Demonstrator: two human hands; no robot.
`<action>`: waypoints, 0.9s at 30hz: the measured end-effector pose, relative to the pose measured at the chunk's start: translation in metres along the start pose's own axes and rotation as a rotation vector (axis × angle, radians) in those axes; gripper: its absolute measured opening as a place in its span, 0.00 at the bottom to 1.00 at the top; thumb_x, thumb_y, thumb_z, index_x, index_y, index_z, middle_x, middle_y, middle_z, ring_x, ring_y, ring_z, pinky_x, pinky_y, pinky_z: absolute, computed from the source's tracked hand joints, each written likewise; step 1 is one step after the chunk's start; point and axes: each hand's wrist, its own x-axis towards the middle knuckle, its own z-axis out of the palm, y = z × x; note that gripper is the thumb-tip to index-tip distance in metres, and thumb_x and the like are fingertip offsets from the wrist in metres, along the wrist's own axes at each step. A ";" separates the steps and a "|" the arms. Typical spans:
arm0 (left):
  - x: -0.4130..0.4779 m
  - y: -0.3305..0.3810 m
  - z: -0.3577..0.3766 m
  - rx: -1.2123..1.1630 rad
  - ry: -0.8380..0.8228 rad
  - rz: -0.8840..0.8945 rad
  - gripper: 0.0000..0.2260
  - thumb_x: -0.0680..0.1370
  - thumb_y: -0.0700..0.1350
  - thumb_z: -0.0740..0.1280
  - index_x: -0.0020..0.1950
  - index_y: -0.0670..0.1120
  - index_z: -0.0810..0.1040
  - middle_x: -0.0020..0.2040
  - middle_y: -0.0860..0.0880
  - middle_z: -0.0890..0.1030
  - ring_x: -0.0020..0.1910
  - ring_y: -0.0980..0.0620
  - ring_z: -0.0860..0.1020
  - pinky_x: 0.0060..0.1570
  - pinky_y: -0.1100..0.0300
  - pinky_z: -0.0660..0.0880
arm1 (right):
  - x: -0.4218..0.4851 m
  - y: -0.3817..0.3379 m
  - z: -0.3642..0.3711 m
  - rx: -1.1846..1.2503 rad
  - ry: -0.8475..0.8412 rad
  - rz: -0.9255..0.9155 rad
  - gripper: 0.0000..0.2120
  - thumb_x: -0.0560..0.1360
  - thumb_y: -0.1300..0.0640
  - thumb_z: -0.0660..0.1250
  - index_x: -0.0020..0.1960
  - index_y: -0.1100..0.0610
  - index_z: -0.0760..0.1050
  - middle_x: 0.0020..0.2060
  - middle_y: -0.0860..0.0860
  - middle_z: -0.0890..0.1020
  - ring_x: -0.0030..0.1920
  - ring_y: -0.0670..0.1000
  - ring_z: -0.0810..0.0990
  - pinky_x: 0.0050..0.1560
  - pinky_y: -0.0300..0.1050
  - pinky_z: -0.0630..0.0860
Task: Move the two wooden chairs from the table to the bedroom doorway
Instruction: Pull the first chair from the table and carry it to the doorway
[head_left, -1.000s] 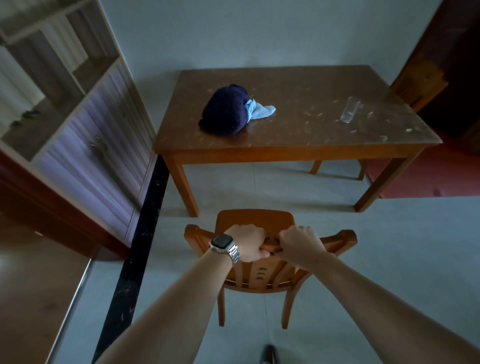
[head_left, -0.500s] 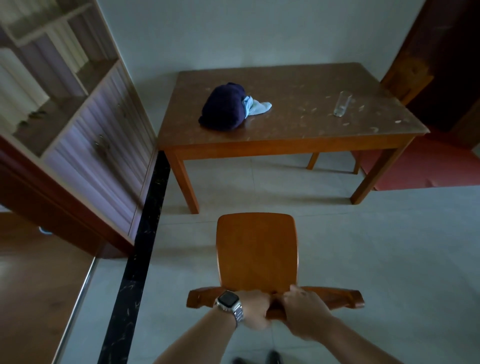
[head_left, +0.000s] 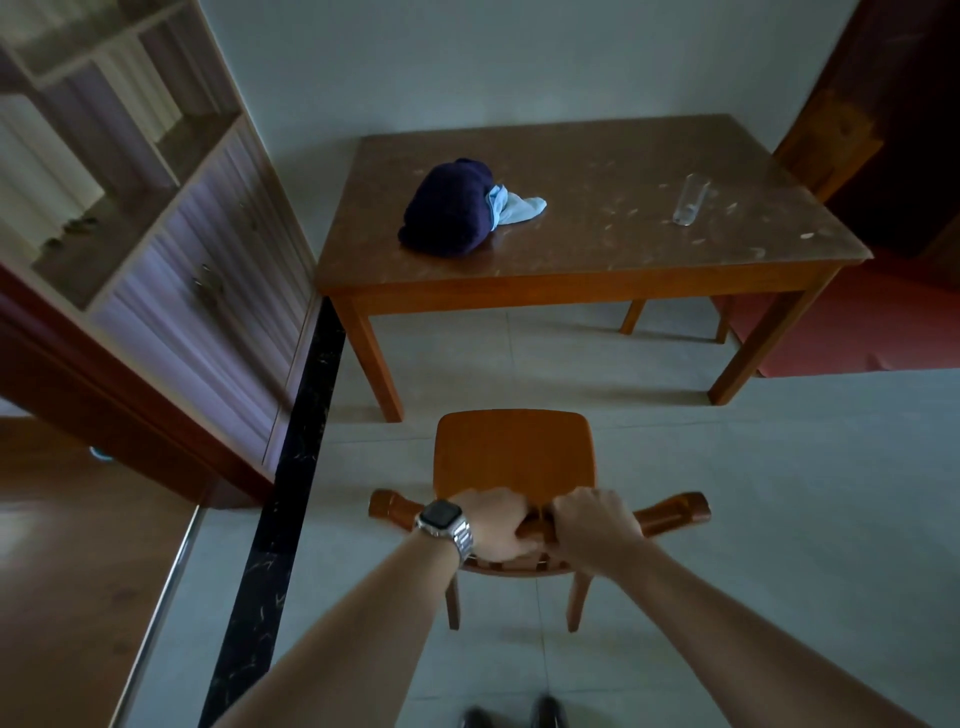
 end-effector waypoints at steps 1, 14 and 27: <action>0.004 -0.003 -0.011 0.024 0.031 -0.002 0.15 0.84 0.58 0.63 0.62 0.49 0.79 0.42 0.52 0.78 0.38 0.51 0.77 0.36 0.59 0.74 | 0.009 0.004 -0.009 -0.009 0.023 0.005 0.15 0.81 0.44 0.62 0.43 0.53 0.78 0.34 0.47 0.80 0.34 0.49 0.80 0.37 0.43 0.76; 0.030 -0.022 -0.064 0.185 0.207 -0.079 0.19 0.82 0.60 0.66 0.62 0.47 0.80 0.43 0.51 0.78 0.42 0.48 0.79 0.44 0.55 0.81 | 0.068 0.017 -0.055 -0.003 0.074 -0.076 0.13 0.81 0.45 0.64 0.42 0.51 0.74 0.30 0.45 0.75 0.31 0.48 0.77 0.31 0.42 0.73; -0.011 -0.113 -0.163 0.042 0.272 0.007 0.16 0.83 0.57 0.68 0.65 0.48 0.81 0.56 0.48 0.85 0.52 0.45 0.83 0.44 0.56 0.73 | 0.149 -0.041 -0.144 -0.248 0.202 -0.056 0.15 0.77 0.47 0.68 0.36 0.51 0.70 0.26 0.47 0.69 0.29 0.51 0.72 0.32 0.44 0.68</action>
